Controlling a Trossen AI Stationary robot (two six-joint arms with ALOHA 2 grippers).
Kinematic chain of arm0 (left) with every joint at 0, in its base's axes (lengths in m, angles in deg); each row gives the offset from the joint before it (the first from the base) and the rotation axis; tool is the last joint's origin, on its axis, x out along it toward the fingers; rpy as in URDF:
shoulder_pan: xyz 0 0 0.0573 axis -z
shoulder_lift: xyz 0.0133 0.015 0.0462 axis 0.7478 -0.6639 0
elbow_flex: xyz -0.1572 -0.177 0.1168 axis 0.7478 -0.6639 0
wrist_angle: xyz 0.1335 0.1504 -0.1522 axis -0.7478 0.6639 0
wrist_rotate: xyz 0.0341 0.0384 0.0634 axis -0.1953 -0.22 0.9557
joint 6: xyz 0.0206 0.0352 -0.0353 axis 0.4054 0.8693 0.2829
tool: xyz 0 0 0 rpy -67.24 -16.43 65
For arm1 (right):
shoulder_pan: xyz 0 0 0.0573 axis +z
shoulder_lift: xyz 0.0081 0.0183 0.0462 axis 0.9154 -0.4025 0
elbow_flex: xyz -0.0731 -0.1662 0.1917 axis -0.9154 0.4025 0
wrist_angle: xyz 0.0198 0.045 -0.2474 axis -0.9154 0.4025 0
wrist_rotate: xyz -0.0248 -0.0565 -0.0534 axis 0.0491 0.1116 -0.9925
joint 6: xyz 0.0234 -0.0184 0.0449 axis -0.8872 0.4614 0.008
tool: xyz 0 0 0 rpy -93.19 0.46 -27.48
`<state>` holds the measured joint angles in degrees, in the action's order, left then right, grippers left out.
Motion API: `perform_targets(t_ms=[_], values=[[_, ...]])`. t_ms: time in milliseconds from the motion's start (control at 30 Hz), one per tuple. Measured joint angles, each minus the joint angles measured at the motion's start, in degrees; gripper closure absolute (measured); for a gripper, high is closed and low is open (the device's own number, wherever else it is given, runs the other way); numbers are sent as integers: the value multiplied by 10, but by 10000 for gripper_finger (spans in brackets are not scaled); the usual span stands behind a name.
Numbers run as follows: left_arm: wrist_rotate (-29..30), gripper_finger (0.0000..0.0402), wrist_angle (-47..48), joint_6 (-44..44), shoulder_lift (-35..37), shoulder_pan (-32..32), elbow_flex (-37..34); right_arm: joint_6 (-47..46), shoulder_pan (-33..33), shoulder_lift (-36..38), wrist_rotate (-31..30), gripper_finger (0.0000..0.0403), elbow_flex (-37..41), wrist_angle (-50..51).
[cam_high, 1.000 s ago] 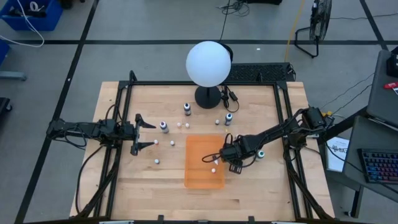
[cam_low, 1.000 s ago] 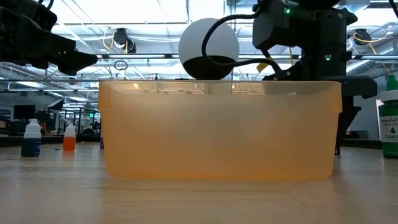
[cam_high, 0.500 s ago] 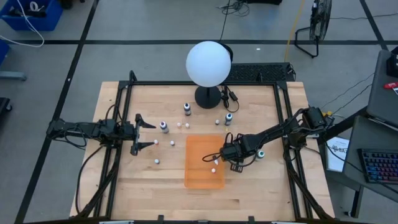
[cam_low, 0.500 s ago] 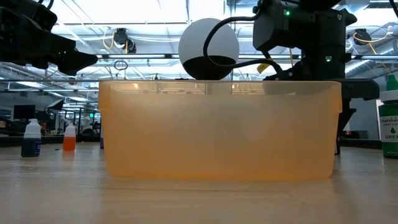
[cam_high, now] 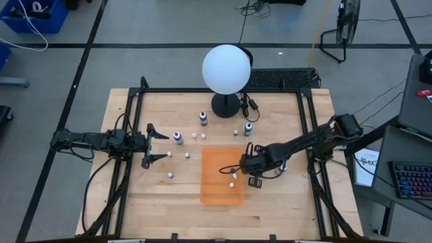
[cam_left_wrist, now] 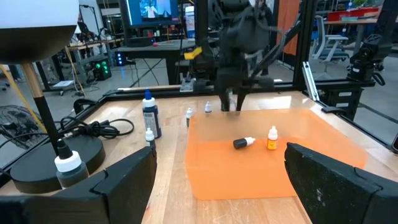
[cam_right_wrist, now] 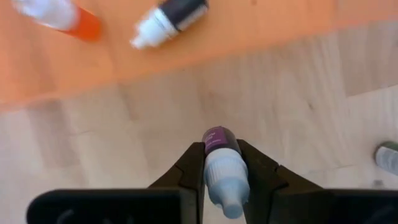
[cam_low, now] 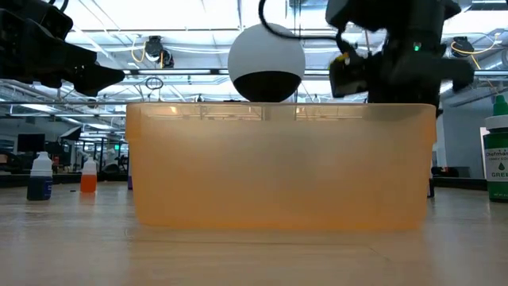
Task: Pick & Place food coloring
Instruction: Put the small purple food coloring bottle into the orange bin
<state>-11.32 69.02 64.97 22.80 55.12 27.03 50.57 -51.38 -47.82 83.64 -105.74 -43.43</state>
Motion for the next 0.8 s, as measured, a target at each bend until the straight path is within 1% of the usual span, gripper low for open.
perform_targets(t_ms=[100, 233, 433, 500, 600, 800], values=[[0, 50, 0, 0, 0, 0, 0, 1, 1, 27, -2, 348, -7, 5], [0, 50, 0, 0, 0, 0, 0, 3, 0, 60, -23, 349, -34, 3], [0, 50, 0, 0, 0, 0, 0, 52, 0, 60, -38, 349, -123, 16], [0, 50, 0, 0, 0, 0, 0, 69, 0, 47, -52, 349, -160, 31], [0, 50, 0, 0, 0, 0, 0, 90, -3, 15, -64, 349, -230, 84], [0, 50, -4, 0, 0, 0, 0, 118, -19, -95, -62, 349, -386, 221]])
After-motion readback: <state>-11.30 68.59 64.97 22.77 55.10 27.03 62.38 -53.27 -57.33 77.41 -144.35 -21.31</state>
